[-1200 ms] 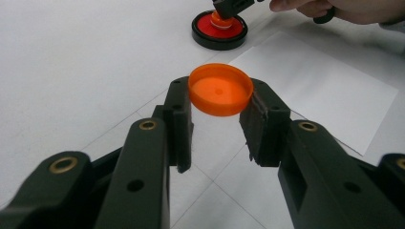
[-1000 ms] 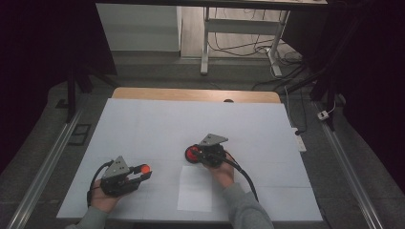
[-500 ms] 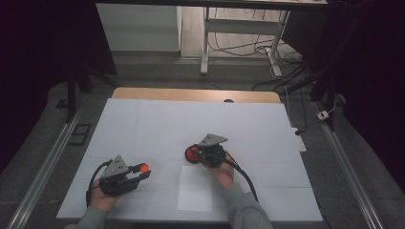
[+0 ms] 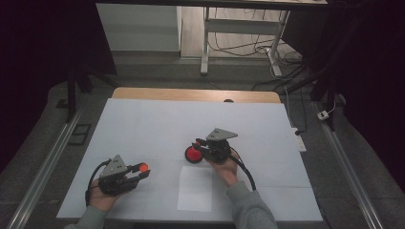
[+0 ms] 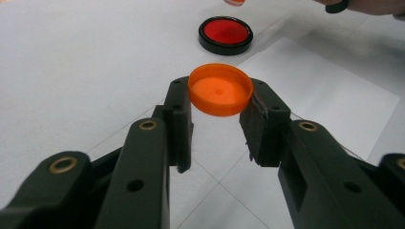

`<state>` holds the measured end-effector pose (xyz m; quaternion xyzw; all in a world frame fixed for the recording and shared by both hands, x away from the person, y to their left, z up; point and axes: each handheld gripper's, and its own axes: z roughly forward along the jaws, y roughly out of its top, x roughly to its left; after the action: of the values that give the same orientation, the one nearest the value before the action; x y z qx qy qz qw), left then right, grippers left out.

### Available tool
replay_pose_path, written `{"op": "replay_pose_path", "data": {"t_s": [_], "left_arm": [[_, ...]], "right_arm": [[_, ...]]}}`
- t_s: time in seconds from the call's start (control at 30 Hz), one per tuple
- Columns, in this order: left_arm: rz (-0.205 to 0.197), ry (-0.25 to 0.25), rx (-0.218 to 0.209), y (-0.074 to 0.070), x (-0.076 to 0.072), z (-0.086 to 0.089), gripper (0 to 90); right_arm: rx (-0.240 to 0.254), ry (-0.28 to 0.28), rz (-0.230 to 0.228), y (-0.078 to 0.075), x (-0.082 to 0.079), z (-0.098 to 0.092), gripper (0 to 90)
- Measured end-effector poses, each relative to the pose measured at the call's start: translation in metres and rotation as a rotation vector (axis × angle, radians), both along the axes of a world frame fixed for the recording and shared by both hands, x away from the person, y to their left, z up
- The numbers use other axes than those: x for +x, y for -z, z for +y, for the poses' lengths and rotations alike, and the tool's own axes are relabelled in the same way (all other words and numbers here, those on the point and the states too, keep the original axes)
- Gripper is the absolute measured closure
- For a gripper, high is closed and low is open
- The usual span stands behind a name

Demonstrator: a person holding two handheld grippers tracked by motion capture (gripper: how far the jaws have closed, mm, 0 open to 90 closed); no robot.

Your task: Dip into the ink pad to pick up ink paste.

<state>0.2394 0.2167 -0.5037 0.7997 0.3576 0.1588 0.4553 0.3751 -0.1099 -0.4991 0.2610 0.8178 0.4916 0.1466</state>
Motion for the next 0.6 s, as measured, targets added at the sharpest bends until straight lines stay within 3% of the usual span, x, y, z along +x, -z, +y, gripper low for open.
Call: {"op": "replay_pose_path", "data": {"t_s": [0.6], "left_arm": [[0.007,0.003,0.002,0.0016,0.0012,-0.0002,65.1]], "right_arm": [[-0.021,0.003,-0.007,-0.0024,0.0013,0.0021,72.3]]}}
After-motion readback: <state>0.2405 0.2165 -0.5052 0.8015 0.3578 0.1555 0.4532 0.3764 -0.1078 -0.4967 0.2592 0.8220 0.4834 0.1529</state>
